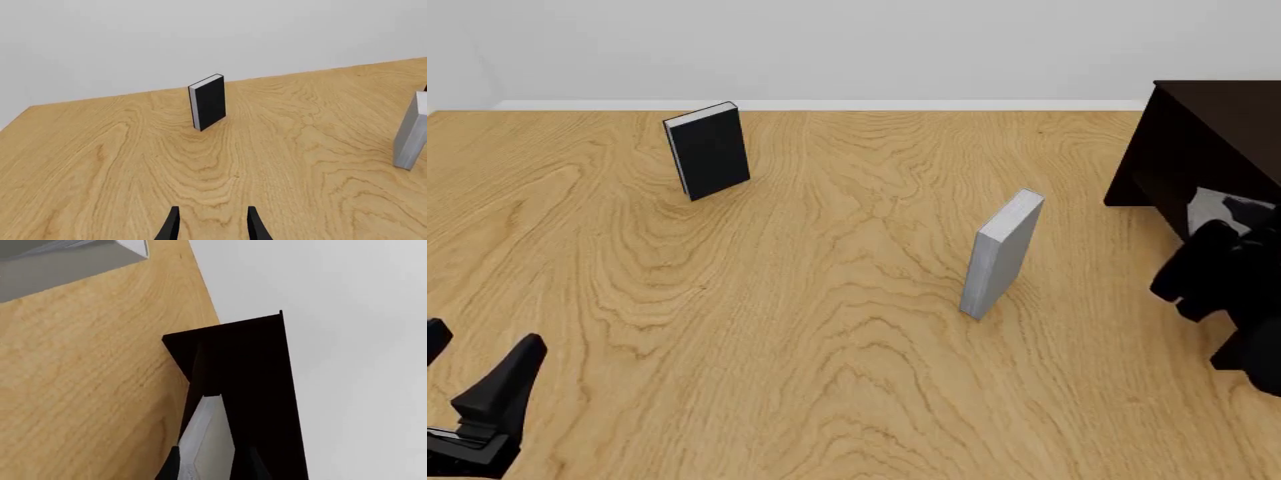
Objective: Pick up the book on the right and place it on the cabinet shelf.
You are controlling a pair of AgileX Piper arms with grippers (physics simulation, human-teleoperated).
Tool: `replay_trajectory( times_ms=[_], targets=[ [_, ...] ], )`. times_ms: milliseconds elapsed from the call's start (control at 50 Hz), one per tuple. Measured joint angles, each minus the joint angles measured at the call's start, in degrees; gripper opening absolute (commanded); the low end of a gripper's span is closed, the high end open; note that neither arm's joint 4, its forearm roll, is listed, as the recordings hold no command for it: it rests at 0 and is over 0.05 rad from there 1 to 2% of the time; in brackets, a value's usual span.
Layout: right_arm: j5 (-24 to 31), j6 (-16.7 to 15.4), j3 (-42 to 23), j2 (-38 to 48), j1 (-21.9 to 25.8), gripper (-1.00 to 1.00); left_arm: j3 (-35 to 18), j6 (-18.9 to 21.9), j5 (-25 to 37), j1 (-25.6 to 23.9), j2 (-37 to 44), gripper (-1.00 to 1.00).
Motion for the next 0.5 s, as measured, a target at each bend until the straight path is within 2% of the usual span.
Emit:
replay_trajectory(
  times_ms=[500],
  targets=[
    [2.1, 1.9, 0.6, -1.3, -1.4, 1.00, 0.0, 0.0, -0.1, 0.1, 0.0, 1.00]
  ],
)
